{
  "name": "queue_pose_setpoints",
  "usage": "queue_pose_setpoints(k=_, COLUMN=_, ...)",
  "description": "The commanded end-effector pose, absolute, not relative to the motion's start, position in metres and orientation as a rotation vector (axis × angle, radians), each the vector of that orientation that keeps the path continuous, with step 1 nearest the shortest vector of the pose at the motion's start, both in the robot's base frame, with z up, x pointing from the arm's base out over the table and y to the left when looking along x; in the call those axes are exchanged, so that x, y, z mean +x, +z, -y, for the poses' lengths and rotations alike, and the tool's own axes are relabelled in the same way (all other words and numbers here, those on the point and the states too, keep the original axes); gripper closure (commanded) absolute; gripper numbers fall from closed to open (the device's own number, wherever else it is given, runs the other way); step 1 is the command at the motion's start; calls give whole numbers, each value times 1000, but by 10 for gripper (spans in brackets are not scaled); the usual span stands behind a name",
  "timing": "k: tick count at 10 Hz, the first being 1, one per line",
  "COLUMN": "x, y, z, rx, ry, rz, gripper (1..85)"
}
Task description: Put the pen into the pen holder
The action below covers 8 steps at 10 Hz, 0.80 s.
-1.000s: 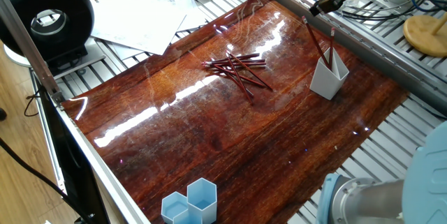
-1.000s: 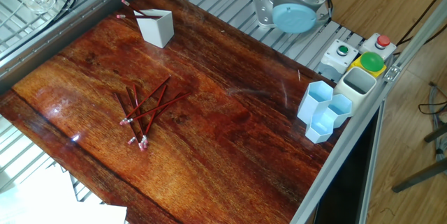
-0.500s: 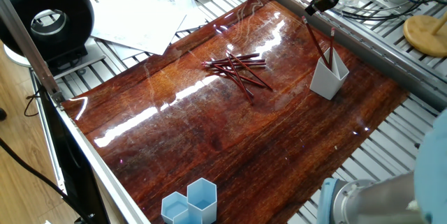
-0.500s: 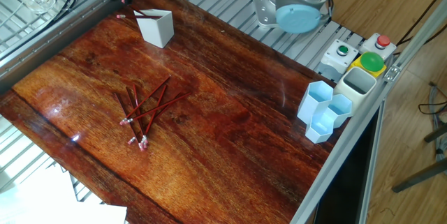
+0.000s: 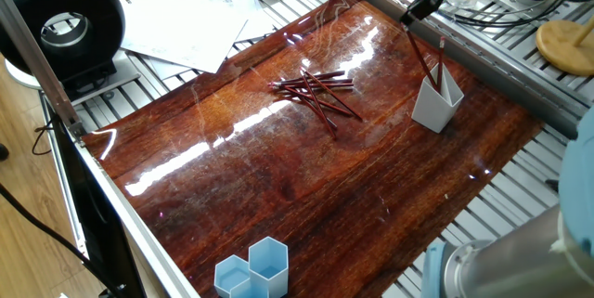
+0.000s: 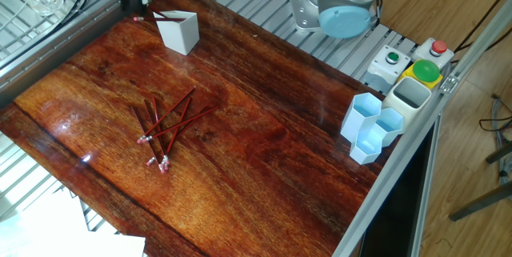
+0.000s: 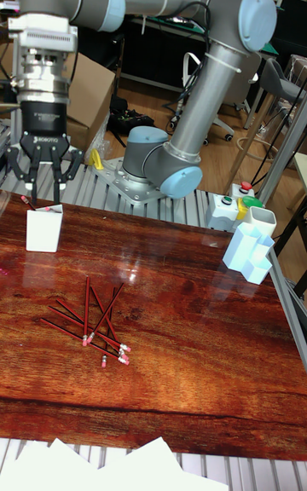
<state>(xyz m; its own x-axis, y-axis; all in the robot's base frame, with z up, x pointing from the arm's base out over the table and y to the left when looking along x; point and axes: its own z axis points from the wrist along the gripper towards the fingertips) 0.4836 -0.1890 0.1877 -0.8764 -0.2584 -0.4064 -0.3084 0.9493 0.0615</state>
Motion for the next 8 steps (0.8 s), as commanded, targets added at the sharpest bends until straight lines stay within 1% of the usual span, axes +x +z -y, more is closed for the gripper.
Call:
queue_pose_setpoints(k=1, x=471, y=182, z=183, rx=-345, ry=212, rz=-2807, gripper=470)
queue_pose_setpoints(k=8, x=472, y=178, z=187, rx=-313, ry=208, rz=-2835, gripper=483)
